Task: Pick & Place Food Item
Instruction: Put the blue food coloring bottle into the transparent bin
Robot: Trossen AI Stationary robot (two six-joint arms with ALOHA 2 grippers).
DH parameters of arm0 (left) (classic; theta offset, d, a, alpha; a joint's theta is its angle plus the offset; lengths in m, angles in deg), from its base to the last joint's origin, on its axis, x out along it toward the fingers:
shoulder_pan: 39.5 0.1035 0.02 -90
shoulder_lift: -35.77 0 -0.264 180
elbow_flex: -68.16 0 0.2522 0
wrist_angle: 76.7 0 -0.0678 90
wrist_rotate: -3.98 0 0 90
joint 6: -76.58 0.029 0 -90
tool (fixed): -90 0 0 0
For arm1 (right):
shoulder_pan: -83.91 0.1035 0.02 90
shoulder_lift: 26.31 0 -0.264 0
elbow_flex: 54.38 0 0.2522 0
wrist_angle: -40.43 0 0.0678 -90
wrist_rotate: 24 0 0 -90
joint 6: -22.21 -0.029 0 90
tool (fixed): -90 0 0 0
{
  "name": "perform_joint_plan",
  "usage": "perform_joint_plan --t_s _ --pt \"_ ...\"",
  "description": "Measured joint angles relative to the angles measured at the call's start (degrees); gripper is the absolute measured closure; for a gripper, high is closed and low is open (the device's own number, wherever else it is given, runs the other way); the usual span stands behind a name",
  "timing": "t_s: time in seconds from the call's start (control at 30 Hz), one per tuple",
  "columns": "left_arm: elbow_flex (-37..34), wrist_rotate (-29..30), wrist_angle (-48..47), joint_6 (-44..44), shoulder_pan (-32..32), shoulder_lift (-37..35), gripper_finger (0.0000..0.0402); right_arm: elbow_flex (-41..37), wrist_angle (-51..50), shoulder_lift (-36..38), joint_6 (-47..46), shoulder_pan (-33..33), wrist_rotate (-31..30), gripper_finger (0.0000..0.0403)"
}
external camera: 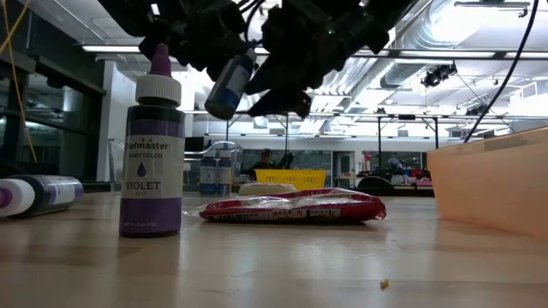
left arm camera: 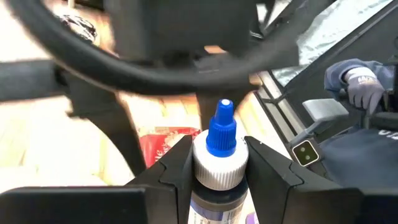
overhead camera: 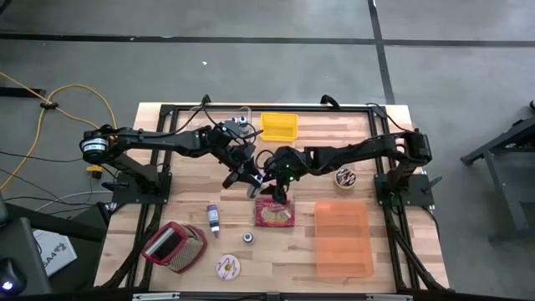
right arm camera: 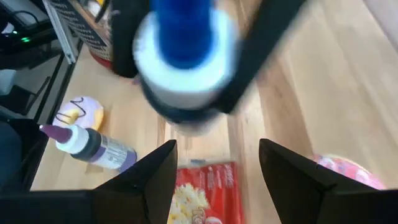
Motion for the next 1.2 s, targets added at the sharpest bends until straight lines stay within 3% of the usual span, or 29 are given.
perform_joint_plan --t_s 0.3,0.63,0.93,1.2 --pt "0.0 0.1 -0.5 1.2 2.6 -0.4 0.029 0.0 -9.2 5.6 1.4 -1.8 -0.2 0.019" --pt "0.0 2.6 -0.8 0.5 12.4 -6.1 0.0292 -0.3 -17.2 7.0 0.1 -4.3 -0.6 0.019" --pt "0.0 21.9 -5.6 2.4 20.7 -12.2 0.029 -4.0 -15.9 7.0 -2.8 -2.8 -3.4 0.019" --pt "-1.4 32.6 -5.8 0.5 23.2 -12.0 0.029 -6.3 -12.0 7.0 -3.6 0.5 -5.6 0.019"
